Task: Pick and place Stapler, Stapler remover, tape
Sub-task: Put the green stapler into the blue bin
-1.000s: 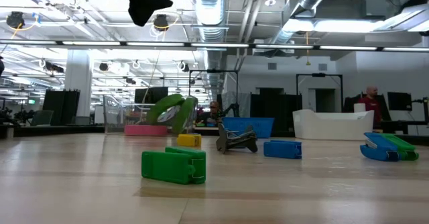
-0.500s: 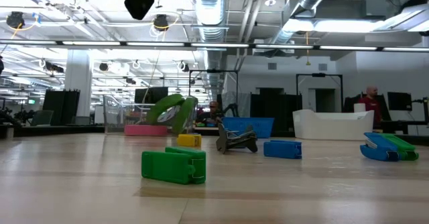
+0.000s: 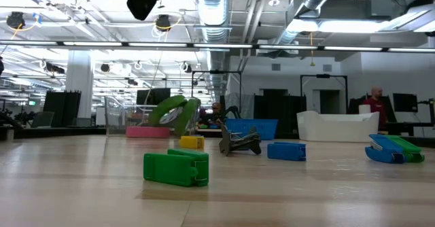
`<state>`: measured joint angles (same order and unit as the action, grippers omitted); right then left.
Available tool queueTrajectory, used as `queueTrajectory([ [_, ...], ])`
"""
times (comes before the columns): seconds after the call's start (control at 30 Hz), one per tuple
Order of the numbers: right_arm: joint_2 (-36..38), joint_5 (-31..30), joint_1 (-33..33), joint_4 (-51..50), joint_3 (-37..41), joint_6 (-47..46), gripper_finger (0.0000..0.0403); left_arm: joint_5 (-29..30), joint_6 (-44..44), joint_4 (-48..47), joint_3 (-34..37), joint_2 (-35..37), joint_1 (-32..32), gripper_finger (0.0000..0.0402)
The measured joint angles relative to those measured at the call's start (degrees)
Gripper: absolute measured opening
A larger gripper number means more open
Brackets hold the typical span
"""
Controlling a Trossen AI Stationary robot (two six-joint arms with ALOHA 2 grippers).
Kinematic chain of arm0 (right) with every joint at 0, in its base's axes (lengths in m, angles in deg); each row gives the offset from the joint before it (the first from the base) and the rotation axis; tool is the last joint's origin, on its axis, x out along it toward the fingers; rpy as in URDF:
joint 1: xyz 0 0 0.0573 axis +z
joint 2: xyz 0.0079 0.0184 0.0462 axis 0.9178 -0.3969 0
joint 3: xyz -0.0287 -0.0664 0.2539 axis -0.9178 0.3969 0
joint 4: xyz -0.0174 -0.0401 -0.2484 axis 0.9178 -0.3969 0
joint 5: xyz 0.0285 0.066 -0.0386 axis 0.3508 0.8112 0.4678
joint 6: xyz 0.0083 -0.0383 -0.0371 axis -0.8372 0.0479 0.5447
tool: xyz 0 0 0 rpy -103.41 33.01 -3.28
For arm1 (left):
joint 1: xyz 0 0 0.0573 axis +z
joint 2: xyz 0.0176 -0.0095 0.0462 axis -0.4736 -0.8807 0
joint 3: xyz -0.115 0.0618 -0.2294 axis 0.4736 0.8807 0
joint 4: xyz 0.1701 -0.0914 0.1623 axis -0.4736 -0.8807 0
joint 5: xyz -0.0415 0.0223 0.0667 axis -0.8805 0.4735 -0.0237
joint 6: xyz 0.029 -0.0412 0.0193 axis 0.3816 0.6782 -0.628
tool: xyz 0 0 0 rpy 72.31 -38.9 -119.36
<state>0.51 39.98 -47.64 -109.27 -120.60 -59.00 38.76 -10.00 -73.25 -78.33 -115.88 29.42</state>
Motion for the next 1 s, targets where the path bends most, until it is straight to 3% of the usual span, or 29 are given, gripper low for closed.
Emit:
queueTrajectory([
  [0.23,-6.79,0.07,5.54,-7.45,0.04,-0.42,0.0252,1.77,-0.18,0.02,0.0,-0.02,0.0,0.0273],
  [0.57,-17.58,0.07,8.82,-8.78,0.04,-6.16,0.0285,1.8,-0.09,0.06,0.0,-0.04,0.0,0.0273],
  [0.8,-19.47,0.68,10.4,-9.39,0.99,-7.91,0.0291,1.8,0.27,0.08,0.0,-0.04,0.0,0.0273],
  [1.0,-17.29,1.6,10.68,-6.71,7.33,-7.91,0.0292,1.8,0.26,0.07,0.0,-0.04,0.0,0.0273],
])
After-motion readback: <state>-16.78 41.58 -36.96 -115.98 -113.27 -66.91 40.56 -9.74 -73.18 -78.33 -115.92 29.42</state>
